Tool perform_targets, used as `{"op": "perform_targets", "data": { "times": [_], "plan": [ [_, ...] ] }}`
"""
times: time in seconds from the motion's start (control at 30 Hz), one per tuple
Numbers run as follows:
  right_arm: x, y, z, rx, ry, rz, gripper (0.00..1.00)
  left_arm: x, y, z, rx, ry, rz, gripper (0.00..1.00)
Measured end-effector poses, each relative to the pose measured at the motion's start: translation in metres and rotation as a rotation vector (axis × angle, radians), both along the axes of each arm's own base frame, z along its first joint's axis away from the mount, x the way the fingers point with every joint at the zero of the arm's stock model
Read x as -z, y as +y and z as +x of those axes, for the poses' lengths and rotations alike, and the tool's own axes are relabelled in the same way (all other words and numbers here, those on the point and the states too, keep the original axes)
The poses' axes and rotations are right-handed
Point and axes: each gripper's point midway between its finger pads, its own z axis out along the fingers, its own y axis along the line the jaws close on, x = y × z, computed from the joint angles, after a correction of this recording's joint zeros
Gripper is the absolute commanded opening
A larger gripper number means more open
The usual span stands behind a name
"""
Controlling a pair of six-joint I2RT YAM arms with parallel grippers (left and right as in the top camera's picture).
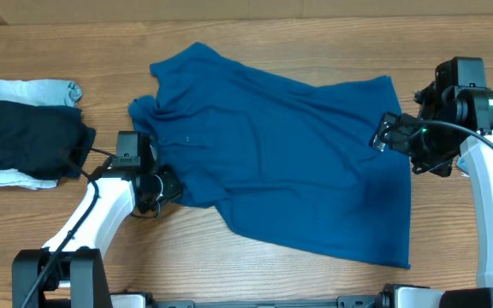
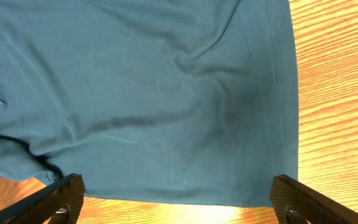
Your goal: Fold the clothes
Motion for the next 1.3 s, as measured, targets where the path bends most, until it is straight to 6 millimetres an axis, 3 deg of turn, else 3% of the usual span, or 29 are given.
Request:
{"op": "perform_targets", "data": {
  "times": [0.13,0.2,0.23,0.37,0.5,0.87,1.07,1.13,1.3],
  "plan": [
    [0.0,0.0,0.0,-0.001,0.001,0.0,1.0,-0.001,0.002,0.008,-0.003,-0.032,0.013,0.18],
    [0.0,0.0,0.0,-0.001,0.0,0.0,1.0,-0.002,0.003,0.012,-0.005,-0.049,0.019,0.23],
    [0.0,0.0,0.0,0.0,0.001,0.0,1.0,-0.002,0.004,0.012,-0.006,-0.05,0.022,0.35],
    [0.0,0.0,0.0,0.0,0.001,0.0,1.0,-0.002,0.004,0.011,0.005,-0.048,0.026,0.36],
    [0.0,0.0,0.0,-0.001,0.001,0.0,0.99,-0.001,0.006,0.011,0.014,-0.051,0.039,0.29],
    [0.0,0.0,-0.001,0.0,0.005,0.0,0.99,0.003,0.006,0.012,0.015,-0.067,0.043,0.24],
    [0.0,0.0,-0.001,0.0,0.005,0.0,0.99,0.004,0.006,0.014,0.014,-0.081,0.043,0.14],
    [0.0,0.0,-0.002,0.0,0.006,0.001,0.99,0.007,0.006,0.011,0.011,-0.076,0.042,0.05],
    [0.0,0.0,-0.003,-0.001,0.011,0.001,0.99,0.007,0.004,0.009,0.018,-0.068,0.03,0.04]
  ]
}}
